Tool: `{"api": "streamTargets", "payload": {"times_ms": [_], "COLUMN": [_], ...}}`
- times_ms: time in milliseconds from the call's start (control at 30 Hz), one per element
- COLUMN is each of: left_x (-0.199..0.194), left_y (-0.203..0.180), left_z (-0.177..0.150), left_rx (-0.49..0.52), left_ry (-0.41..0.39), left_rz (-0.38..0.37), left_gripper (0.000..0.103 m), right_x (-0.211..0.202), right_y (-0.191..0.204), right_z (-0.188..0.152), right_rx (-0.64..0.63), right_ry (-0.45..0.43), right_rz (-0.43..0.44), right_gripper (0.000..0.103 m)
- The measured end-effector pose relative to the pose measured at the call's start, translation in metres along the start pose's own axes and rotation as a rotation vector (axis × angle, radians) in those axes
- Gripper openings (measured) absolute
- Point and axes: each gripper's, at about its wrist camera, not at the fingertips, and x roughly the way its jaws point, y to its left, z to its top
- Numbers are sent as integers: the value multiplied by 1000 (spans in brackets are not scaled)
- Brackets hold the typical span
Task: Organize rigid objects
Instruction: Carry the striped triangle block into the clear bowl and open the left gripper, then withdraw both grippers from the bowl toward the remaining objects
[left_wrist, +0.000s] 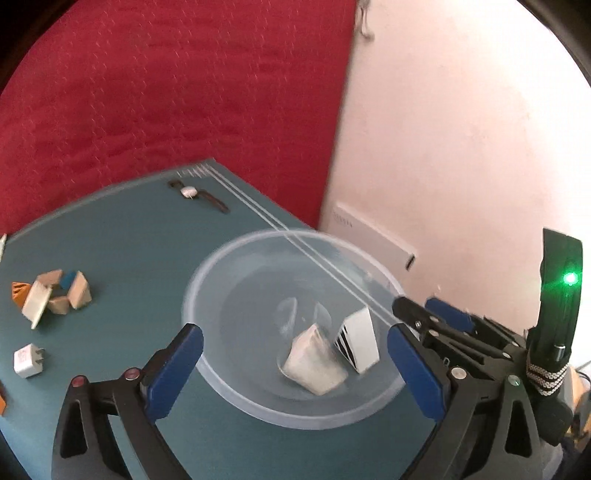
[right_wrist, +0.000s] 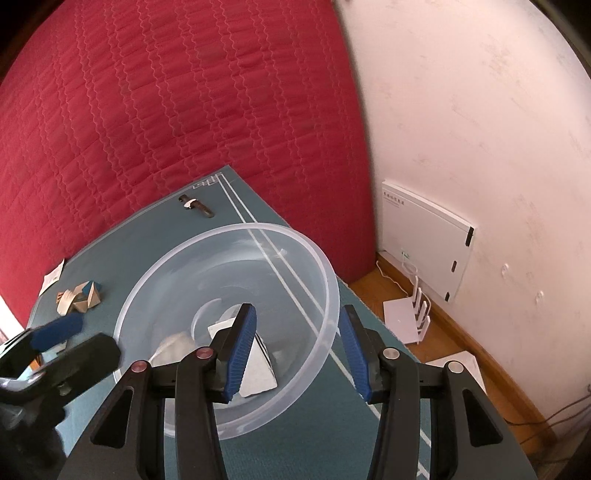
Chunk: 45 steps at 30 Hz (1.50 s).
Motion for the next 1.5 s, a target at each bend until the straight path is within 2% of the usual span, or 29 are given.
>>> {"api": "streamTargets", "payload": {"times_ms": [167, 667, 733, 800, 933, 1500], "left_x": [-1, -8, -10, -11, -13, -36], "left_y": [11, 53, 58, 63, 73, 119], "left_z": [-5, -11, -12, -12, -16, -27], "left_rx": [20, -78, -84, -90, -111, -197], "left_ry": [-8, 15, 16, 18, 29, 15], "left_rz": [65, 212, 235, 256, 290, 369], "left_gripper": [102, 103, 103, 103, 103, 103], "right_x": [1, -2, -2, -3, -3, -9], "right_y": [1, 15, 17, 19, 27, 69], "right_z": [-3, -11, -11, -12, -14, -22], "right_rx": [-5, -45, -48, -52, -64, -137], "right_ry": [9, 16, 20, 23, 24, 42], "right_rz": [4, 23, 27, 35, 41, 84], "right_gripper": [48, 48, 49, 55, 56, 57]}}
